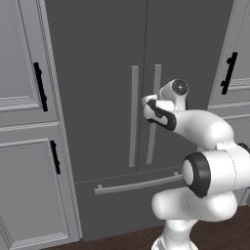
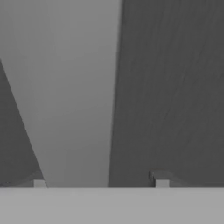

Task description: Take the strawberry from the fridge and place it on top of the pancake, located on the dining counter.

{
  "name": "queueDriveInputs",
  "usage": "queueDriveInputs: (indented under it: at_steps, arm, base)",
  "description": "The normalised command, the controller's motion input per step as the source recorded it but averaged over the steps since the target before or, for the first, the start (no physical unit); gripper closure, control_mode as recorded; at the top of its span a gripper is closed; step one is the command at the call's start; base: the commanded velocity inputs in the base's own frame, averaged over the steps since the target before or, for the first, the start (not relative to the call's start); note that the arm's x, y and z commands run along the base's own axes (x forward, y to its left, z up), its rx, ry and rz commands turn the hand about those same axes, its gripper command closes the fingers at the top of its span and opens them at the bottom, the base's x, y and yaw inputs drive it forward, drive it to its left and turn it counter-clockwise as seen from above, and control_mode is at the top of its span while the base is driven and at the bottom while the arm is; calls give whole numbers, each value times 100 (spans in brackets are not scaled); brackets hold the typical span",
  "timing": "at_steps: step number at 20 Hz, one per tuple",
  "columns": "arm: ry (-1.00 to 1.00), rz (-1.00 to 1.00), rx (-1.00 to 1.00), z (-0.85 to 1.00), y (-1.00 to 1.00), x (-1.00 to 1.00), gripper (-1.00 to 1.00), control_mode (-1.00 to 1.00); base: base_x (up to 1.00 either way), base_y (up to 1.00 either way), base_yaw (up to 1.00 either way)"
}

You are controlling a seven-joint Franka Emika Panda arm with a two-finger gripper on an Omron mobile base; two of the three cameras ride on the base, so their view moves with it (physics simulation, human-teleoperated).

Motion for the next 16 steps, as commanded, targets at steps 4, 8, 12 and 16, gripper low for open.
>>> queueDriveInputs:
  at_steps: [4,8,12,16]
  arm:
    - [13,-10,0,3,-3,-39,100,-100]
    - [25,-16,0,1,-37,-76,100,-100]
    - [23,-12,3,0,-73,-95,100,-100]
    - [7,-2,7,0,-100,-100,100,-100]
  base:
    - [0,0,0]
    - [0,0,0]
    - [0,0,0]
    - [0,0,0]
